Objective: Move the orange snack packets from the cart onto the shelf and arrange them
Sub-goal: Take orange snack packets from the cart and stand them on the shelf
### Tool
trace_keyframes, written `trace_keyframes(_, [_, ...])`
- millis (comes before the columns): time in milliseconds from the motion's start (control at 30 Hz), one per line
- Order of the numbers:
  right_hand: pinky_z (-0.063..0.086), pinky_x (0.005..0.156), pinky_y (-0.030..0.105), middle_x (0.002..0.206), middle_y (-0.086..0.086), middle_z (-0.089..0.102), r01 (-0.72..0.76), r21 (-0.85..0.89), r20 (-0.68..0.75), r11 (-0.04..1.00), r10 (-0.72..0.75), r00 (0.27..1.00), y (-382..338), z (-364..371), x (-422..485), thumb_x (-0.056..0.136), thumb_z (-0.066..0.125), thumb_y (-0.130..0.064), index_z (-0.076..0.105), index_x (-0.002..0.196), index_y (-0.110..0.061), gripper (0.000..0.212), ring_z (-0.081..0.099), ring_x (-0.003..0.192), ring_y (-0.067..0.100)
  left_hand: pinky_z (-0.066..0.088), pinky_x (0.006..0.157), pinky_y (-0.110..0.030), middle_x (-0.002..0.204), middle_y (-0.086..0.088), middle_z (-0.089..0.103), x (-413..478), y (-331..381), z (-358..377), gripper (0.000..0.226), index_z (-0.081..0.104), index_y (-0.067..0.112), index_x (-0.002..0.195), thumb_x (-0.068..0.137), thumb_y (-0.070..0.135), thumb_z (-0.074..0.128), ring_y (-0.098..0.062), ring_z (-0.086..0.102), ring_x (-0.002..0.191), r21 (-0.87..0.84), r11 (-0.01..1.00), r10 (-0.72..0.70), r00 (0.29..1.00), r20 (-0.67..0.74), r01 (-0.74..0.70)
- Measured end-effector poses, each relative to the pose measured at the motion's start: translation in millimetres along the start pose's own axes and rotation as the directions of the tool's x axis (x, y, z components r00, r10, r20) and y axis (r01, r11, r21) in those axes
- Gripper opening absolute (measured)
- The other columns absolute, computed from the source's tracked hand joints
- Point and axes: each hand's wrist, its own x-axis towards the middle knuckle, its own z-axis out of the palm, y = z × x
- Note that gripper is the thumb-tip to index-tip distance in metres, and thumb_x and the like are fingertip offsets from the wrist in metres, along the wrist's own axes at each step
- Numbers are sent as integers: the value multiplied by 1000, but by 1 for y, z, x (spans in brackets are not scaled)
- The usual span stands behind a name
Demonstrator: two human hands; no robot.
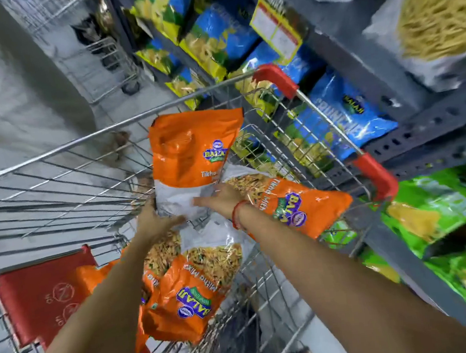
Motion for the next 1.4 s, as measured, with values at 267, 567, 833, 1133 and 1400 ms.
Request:
trace_keyframes(267, [40,98,34,136,10,53,-3,154,-163,988,28,986,-4,33,6,81,66,-37,49,130,-11,57,50,124,29,49,82,-34,100,3,63,17,-4,12,63,53,27,103,52,23,89,-18,60,95,106,984,144,989,-30,-140])
trace_keyframes(567, [49,80,20,116,3,63,96,520,-183,849,1,983,-35,46,-33,66,82,-34,54,118,-12,64,60,106,19,39,91,-46,112,-23,52,-34,14,25,87,48,0,115,47,54,60,-38,46,108,291,937,271,925,-267,-191])
trace_keyframes(833, [40,37,16,40,-5,57,-43,634,-136,772,167,977,-15,12,-95,83,64,-6,46,65,3,27,51,33,6,41,70,-40,89,-17,55,-120,54,25,68,53,13,107,50,41,78,-27,38,86,651,692,573,786,-232,-312])
trace_keyframes(1133, [45,91,37,103,7,64,144,513,-133,846,-87,987,-33,-75,-182,40,88,-37,60,110,-3,83,56,103,24,45,86,-34,119,-5,47,-183,109,-1,69,47,18,121,70,63,57,-20,50,108,-61,872,439,832,-339,-485])
trace_keyframes(1400, [40,107,47,109,-6,72,321,553,-26,769,-369,929,-24,-149,-232,56,84,-38,75,86,-24,35,59,112,20,56,73,-29,86,7,75,-212,179,11,82,64,18,95,31,65,83,-20,69,87,-325,914,355,868,347,-244])
